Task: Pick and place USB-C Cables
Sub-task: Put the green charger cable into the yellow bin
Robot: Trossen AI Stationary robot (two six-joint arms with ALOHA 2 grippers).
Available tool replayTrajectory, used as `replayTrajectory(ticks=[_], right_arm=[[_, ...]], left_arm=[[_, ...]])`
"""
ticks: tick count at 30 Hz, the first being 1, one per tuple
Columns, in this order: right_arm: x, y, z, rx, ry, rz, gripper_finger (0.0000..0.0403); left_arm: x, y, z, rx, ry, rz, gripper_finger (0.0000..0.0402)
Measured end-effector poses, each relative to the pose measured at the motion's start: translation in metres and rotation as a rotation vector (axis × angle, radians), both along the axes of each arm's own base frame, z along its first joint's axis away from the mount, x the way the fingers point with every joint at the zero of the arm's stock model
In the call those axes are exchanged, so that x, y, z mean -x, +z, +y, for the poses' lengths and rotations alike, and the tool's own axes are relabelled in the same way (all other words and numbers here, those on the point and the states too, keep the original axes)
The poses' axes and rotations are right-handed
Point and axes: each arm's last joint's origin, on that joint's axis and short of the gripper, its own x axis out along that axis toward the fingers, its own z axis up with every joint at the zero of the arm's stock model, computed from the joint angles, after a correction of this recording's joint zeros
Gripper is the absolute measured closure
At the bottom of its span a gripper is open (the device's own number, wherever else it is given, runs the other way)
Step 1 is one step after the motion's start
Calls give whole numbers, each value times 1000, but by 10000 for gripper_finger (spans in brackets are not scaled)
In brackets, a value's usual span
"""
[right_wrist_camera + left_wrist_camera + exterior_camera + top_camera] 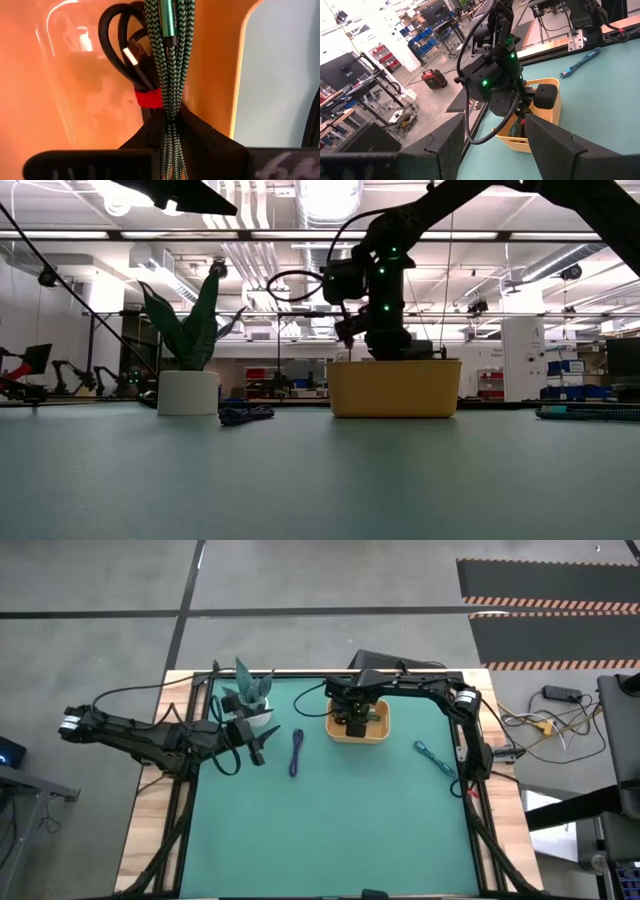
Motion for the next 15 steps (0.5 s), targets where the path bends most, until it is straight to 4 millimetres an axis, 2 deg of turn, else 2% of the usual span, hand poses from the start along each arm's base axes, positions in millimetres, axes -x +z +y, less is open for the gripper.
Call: replayTrajectory(ticks=[15], right_arm=[[-2, 0, 0, 7, 13, -14, 374]], left_arm=[[0, 0, 0, 0, 0, 0, 209]])
